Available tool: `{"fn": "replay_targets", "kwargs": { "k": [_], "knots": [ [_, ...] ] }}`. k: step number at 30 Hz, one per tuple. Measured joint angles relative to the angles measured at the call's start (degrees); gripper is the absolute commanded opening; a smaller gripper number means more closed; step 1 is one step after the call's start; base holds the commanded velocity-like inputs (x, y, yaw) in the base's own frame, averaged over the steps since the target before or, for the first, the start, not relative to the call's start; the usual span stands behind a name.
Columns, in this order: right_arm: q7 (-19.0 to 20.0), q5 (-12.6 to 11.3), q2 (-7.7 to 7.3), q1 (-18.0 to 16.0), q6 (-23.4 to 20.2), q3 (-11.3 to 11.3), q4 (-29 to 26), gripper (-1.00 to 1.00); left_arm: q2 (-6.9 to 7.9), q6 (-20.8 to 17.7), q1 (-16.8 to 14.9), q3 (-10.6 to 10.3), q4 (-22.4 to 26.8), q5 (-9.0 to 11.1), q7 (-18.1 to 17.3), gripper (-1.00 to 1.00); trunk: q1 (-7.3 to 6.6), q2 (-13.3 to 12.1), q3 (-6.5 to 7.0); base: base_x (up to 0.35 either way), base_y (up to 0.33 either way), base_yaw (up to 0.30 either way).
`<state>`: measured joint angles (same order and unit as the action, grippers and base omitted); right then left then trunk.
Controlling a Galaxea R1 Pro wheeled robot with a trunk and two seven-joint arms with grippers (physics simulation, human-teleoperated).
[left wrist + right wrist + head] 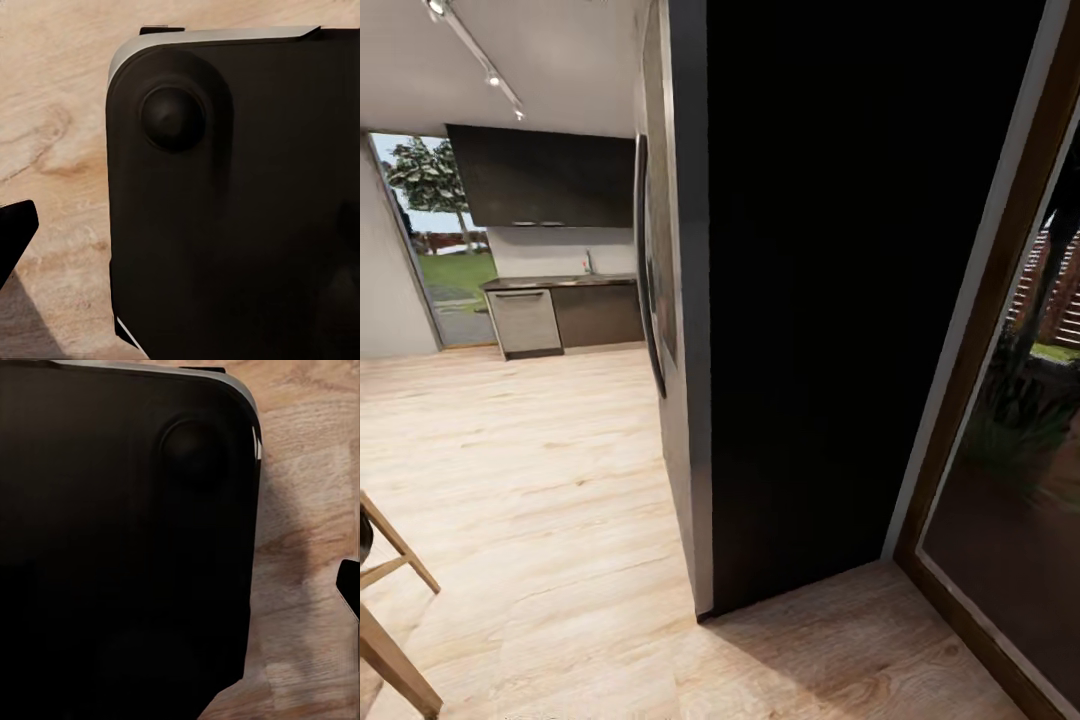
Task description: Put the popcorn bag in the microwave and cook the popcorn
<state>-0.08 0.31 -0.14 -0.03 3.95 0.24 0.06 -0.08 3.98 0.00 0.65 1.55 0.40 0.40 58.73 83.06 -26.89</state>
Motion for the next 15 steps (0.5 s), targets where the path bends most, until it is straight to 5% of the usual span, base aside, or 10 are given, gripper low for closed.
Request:
{"fn": "replay_targets", "kwargs": {
  "k": [9, 15],
  "knots": [
    [0.0, 0.01, 0.06, 0.0, 0.0, 0.0, -0.01, 1.0, 0.0, 0.03, 0.0, 0.0, 0.0, 0.0, 0.03, 1.0, 0.0, 0.0, 0.0, 0.0, 0.0, 0.254],
    [-0.03, 0.01, 0.0, 0.0, 0.04, -0.01, -0.01, 1.0, 0.0, 0.01, 0.0, 0.0, 0.01, 0.0, 0.05, 1.0, 0.0, 0.0, 0.0, 0.0, 0.0, 0.047]
  ]
}}
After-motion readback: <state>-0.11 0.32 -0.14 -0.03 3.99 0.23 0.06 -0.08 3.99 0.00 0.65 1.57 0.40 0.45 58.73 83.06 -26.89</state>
